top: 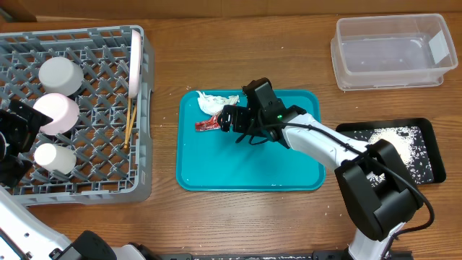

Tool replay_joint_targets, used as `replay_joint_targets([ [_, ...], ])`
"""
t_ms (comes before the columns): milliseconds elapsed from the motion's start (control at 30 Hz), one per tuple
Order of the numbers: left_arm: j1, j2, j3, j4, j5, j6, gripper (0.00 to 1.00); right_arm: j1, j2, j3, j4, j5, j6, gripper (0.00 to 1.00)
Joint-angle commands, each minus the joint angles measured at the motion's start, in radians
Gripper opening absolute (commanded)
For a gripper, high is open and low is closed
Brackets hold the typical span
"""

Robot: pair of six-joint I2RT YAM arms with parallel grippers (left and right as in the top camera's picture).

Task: Sort waste into correct bins and load items into the dishwasher
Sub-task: 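Move the right gripper to the red wrapper and grasp it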

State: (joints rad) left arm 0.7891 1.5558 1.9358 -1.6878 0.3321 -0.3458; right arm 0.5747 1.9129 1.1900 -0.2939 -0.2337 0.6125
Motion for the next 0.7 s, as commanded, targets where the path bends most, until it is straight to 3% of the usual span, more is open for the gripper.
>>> replay_joint_targets([
  [0,0.001,-0.007,0.0,-0.002,-0.003,-0.017,1.0,-0.006,0.035,-0.002,0.043,0.075,-0.055,1.0],
  [233,0.001,-0.007,0.0,-0.002,-0.003,-0.017,1.0,-0.006,0.101,-0.002,0.135,0.055,-0.063,1.0],
  [267,0.001,-0.007,0.0,-0.002,-0.003,-0.017,1.0,-0.006,0.106,-0.002,0.144,0.043,-0.063,0.95],
  [333,0.001,-0.007,0.0,-0.002,-0.003,-0.017,1.0,-0.006,0.108,-0.002,0.157,0.019,-0.063,0.82],
  [533,0.001,-0.007,0.0,-0.002,-0.003,-0.017,1.0,-0.019,0.1,0.018,0.128,-0.039,-0.05,0.05],
  [667,0.001,-0.007,0.0,-0.002,-0.003,-0.017,1.0,-0.069,0.05,0.05,0.048,-0.055,-0.01,0.04],
])
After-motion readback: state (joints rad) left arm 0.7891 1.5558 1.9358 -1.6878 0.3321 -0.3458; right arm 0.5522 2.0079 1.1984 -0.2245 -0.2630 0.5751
